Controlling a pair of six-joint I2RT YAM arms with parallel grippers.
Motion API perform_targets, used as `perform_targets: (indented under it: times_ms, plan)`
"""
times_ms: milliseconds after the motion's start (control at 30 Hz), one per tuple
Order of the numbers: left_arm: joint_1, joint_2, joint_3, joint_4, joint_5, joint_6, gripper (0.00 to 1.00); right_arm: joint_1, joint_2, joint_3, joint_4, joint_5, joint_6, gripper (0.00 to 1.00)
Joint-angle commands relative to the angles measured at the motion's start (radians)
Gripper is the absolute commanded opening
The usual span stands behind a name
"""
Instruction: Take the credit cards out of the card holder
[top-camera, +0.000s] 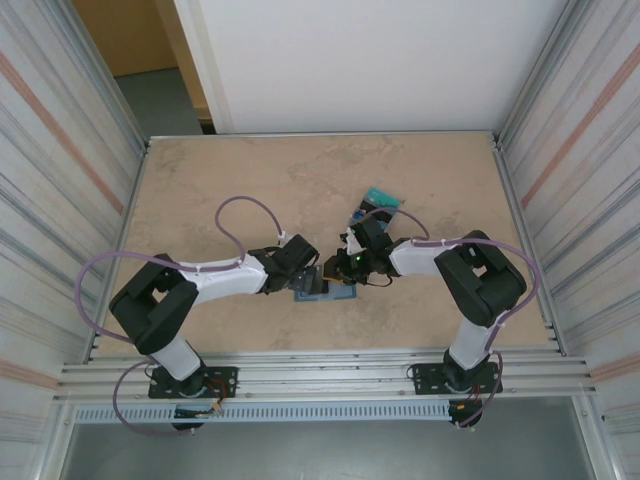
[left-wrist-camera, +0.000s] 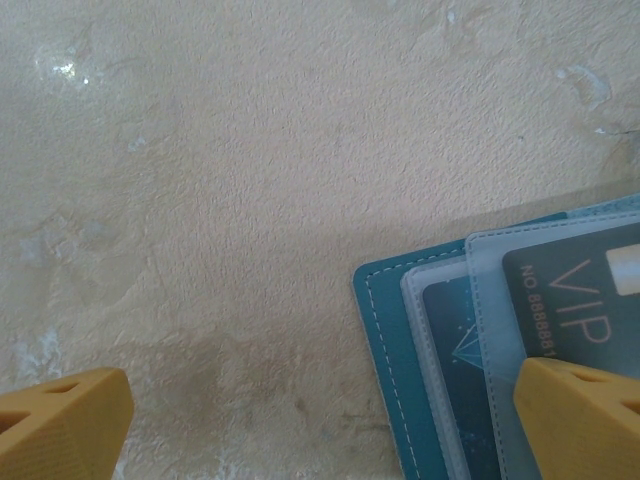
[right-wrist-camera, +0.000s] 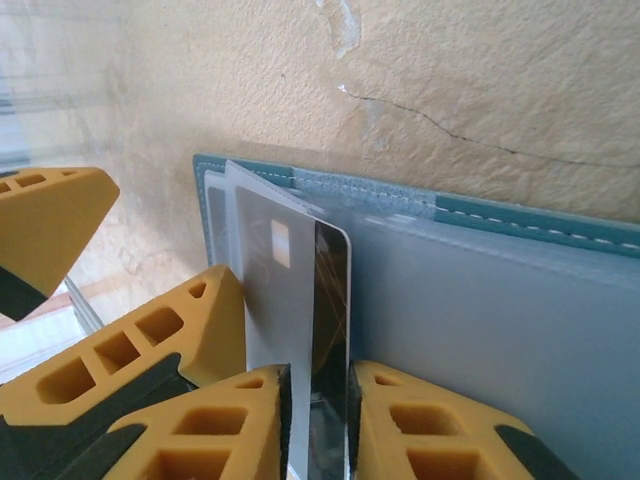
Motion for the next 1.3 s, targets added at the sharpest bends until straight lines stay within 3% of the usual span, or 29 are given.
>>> perform_targets:
  times_ms: [0,467,867,1267]
  plan:
    - [-0.01,0.015,-0.014,-0.053,-0.002,-0.005,0.99,0.003,0.027,-0.007,0.015,-0.026,0.014,0.24]
    - [-0.009,0.005,-0.017,-0.065,-0.017,-0.005,0.99,-0.019,-0.013,-0.033,0.0,-0.008,0.005,0.07]
    - [0.016,-0.001,-0.005,-0.065,-0.041,0.029,0.99,-0.061,-0.138,-0.018,-0.216,0.089,-0.103,0.05]
    - [0.054,-0.018,0.069,-0.057,-0.053,0.136,0.99,-0.073,-0.28,0.149,-0.53,0.302,-0.341,0.03]
